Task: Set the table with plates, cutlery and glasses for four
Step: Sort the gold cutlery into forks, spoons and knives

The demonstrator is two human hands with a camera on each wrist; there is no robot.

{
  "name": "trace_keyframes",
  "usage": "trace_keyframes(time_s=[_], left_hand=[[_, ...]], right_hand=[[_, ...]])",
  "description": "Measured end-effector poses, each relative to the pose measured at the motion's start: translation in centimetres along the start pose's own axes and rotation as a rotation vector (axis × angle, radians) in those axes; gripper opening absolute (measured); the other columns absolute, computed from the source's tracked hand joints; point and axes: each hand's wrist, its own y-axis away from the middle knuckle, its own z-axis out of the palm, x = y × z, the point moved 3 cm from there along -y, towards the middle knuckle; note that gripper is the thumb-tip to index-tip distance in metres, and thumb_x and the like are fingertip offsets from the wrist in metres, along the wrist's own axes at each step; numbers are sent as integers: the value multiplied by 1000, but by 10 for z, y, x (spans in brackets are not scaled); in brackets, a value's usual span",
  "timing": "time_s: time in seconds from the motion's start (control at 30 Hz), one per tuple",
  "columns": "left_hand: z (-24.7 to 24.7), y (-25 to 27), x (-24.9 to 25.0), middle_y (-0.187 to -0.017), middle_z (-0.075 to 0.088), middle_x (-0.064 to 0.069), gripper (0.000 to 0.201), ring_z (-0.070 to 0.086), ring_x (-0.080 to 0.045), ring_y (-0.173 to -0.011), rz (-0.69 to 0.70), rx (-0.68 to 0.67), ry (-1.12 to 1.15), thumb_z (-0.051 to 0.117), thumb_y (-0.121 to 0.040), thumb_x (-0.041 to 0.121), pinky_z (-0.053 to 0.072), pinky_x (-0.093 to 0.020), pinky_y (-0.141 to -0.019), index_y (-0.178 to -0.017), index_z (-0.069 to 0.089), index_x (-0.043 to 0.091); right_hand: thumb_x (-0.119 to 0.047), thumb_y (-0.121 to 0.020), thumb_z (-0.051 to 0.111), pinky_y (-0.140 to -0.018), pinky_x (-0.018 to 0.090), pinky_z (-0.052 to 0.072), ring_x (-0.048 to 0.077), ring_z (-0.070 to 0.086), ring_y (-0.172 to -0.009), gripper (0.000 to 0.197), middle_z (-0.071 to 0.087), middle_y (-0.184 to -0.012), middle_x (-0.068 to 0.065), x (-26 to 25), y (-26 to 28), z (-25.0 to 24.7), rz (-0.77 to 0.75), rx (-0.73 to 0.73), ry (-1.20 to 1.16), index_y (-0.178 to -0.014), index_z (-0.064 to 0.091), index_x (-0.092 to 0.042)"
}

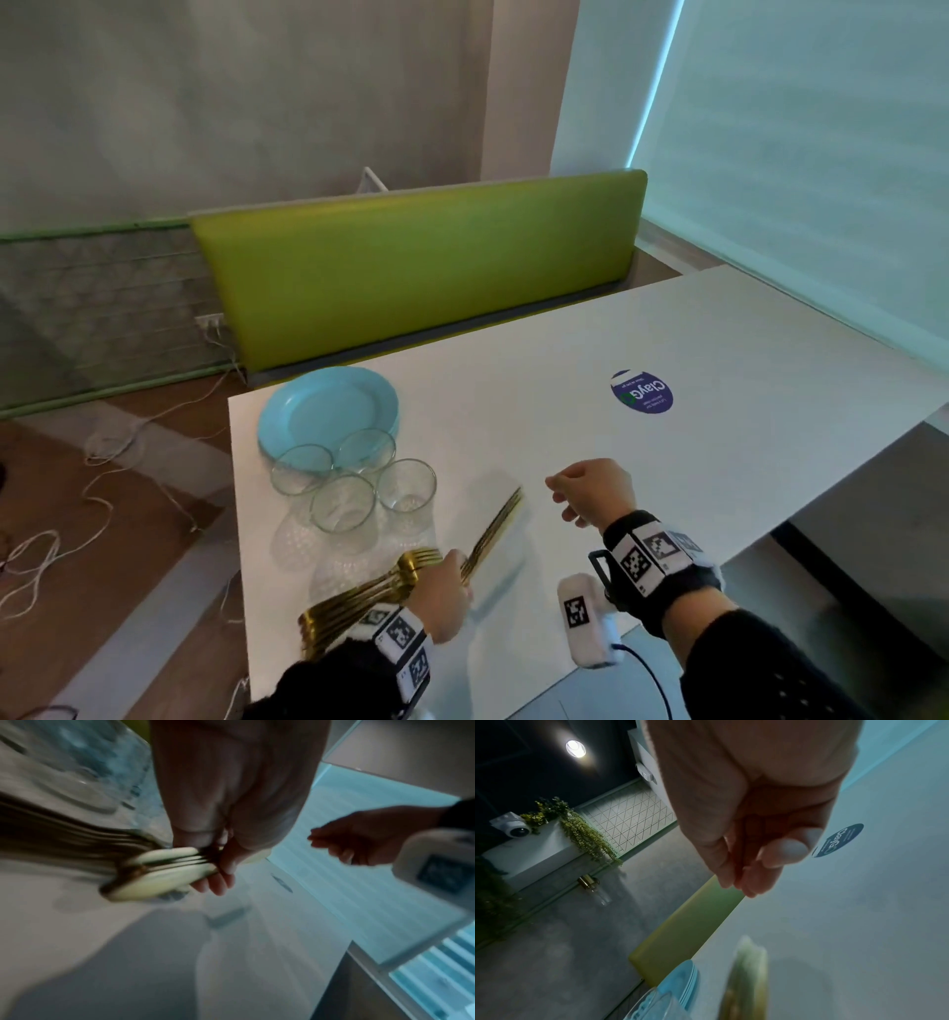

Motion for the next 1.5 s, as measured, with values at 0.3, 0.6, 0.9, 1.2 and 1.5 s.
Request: trace_keyframes(time_s=[0.3, 0.6, 0.9, 1.2, 1.5], left_hand=[[15, 45, -58, -134, 46, -4, 39, 43, -16, -122, 44, 205, -270, 29, -96, 1, 32, -22, -103, -131, 41, 14], [15, 48, -73, -139, 49, -4, 43, 43, -16, -130, 89, 227, -417, 34, -98, 4, 34, -24, -109, -139, 43, 15], [8, 46, -85, -125, 61, -10, 39, 60, -25, -112, 24, 106, -515, 32, -97, 11, 48, -33, -98, -127, 58, 11], [-8, 57, -73, -124, 58, -11, 33, 60, -23, -113, -30, 124, -683, 33, -99, 3, 46, -27, -95, -122, 57, 2], [-26, 51, -51, -120, 61, -1, 26, 56, -19, -112, 100, 199, -671, 43, -96, 18, 46, -28, -91, -118, 58, 19]], right_hand=[[-19, -84, 61, -43, 18, 45, 12, 57, -47, 21, 67, -70, 5, 4, 19, 18, 12, 7, 64, -64, 63, -15], [-20, -85, 60, -51, 23, 51, 20, 61, -58, 19, 72, -80, 12, 6, 20, 24, 18, -21, 106, -71, 67, -10], [-18, -85, 62, -52, 23, 51, 19, 60, -56, 15, 69, -78, 10, 6, 22, 22, -2, -17, 87, -74, 68, -9], [-16, -84, 61, -56, 24, 53, 20, 63, -62, 13, 74, -88, 14, 3, 25, 21, -27, -11, 104, -76, 69, -10], [-15, -84, 61, -50, 21, 50, 12, 58, -51, 10, 67, -76, 5, -1, 21, 18, -40, -2, 123, -76, 68, -11]])
